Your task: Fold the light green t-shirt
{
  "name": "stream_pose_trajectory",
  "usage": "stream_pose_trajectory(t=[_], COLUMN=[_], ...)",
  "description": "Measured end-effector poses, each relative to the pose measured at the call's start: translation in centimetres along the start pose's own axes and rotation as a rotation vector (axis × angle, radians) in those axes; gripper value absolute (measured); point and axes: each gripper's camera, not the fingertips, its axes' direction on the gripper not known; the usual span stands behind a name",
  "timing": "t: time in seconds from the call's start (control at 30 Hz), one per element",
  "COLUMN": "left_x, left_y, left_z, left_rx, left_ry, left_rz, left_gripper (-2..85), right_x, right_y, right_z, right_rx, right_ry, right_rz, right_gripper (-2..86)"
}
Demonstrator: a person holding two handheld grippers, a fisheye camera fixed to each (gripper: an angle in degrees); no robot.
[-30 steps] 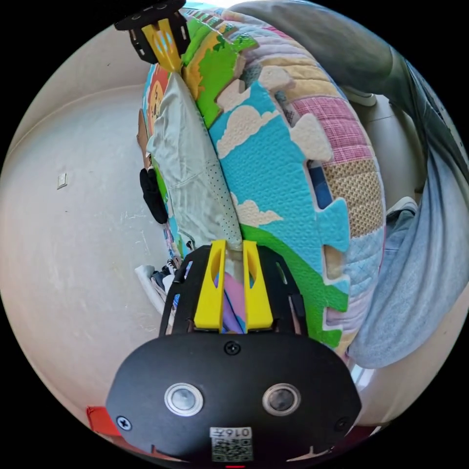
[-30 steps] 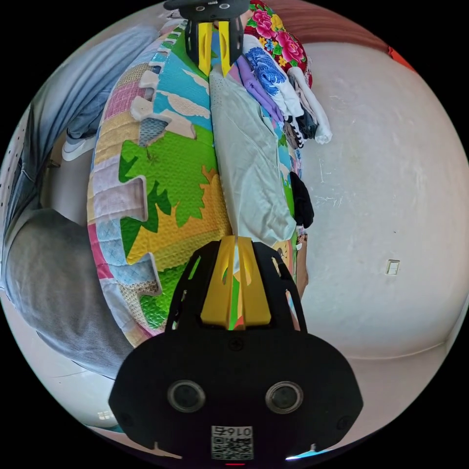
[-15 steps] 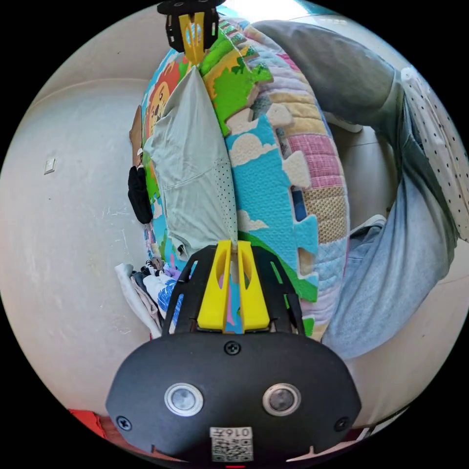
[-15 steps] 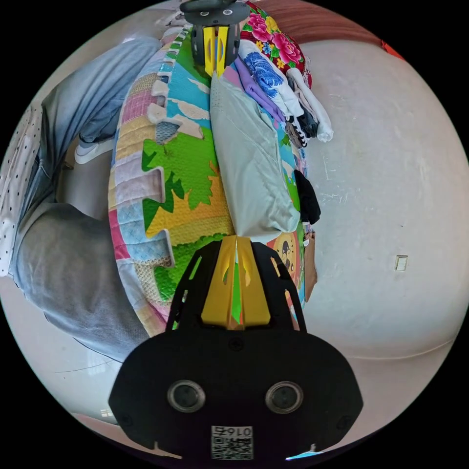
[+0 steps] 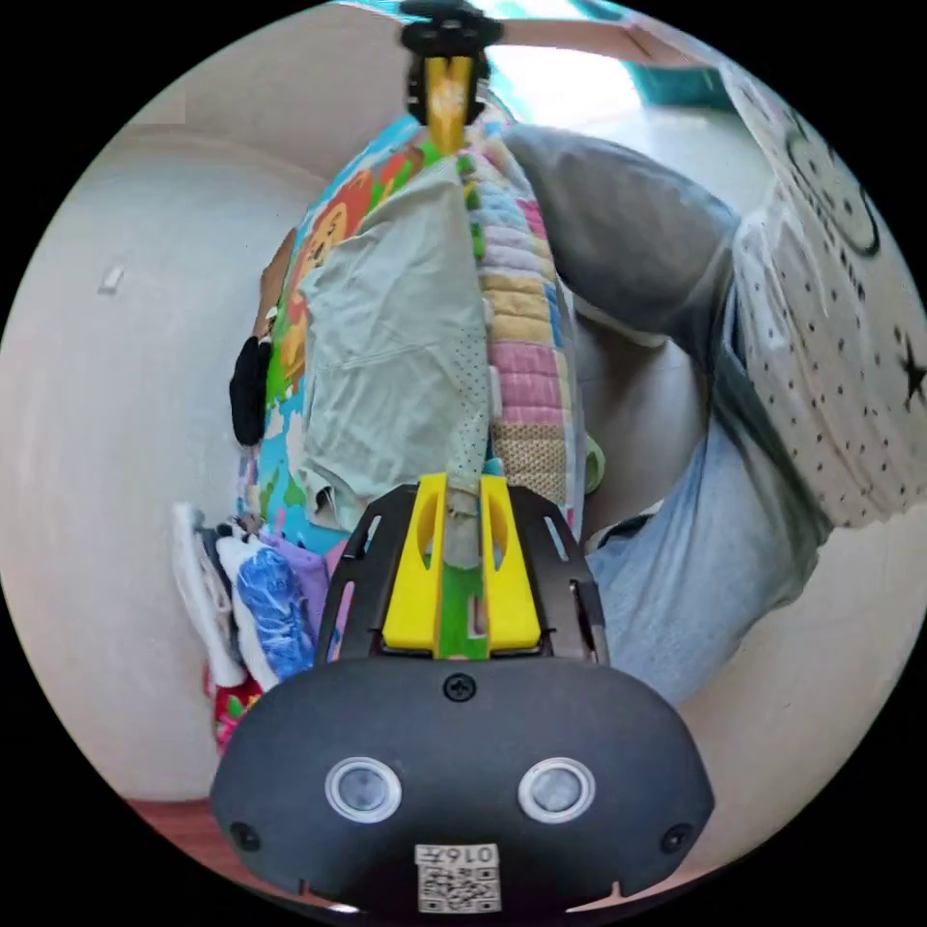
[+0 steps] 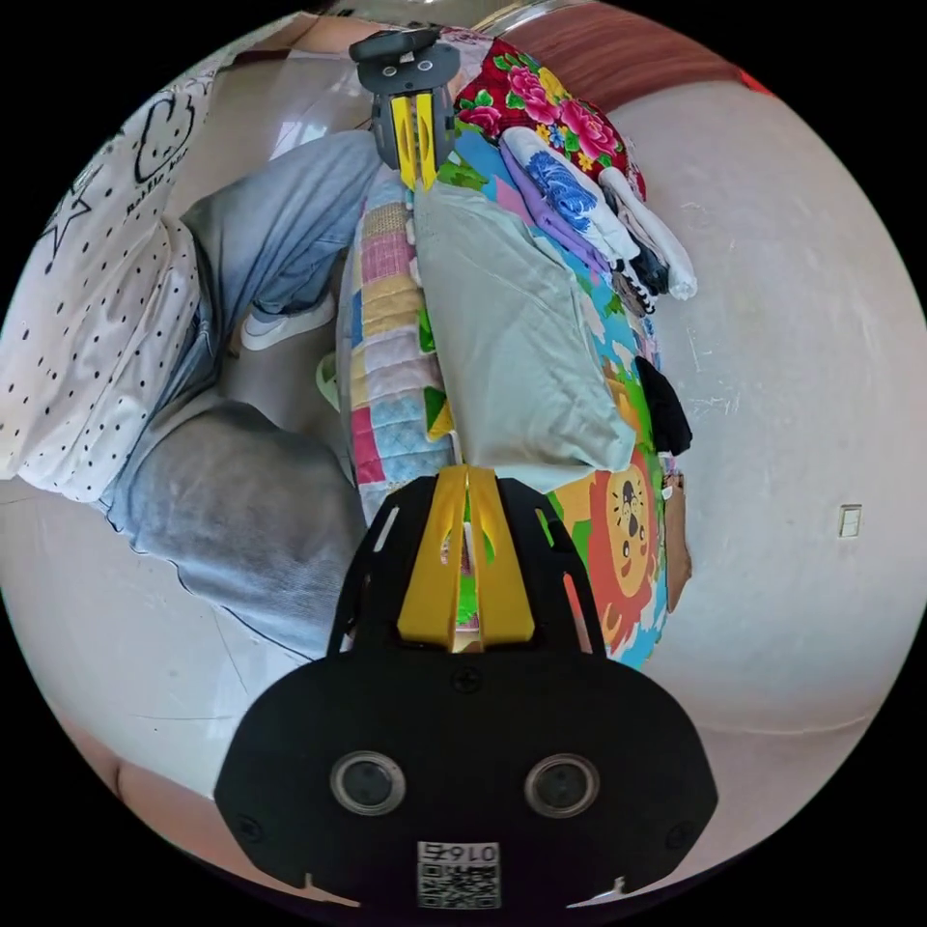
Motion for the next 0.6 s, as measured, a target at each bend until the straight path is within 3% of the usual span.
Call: stream_pose_trajectory(t=[0.13,0.2,0.27,0.33,0.47,0.6], left_x=[-12.7,-20.1,-24.5,-27.7,-33.0,-36.4], left_y=[6.1,9.2,9.8,9.3,7.1,7.0], left_z=[-1.6,-0.3,1.8,4.0,8.3,12.0], left_rx=[0.21,0.273,0.256,0.209,-0.013,-0.014], left_ry=[0.217,0.305,0.394,0.406,0.239,0.395], left_rz=[-0.495,-0.742,-0.846,-0.904,-0.942,-0.967], left_gripper=[7.5,5.6,4.7,4.5,5.3,5.2], right_x=[7.8,11.7,17.6,21.6,27.7,30.2], right_y=[3.4,4.3,3.2,0.9,-5.8,-8.4], right_z=[-5.4,-6.9,-7.0,-5.5,-0.4,2.5], right_rx=[0.34,0.483,0.563,0.537,0.401,0.312], right_ry=[-0.224,-0.204,-0.228,-0.275,-0.375,-0.473], right_rz=[0.206,0.322,0.479,0.529,0.507,0.513], right_gripper=[8.0,7.9,7.6,7.4,8.1,8.7])
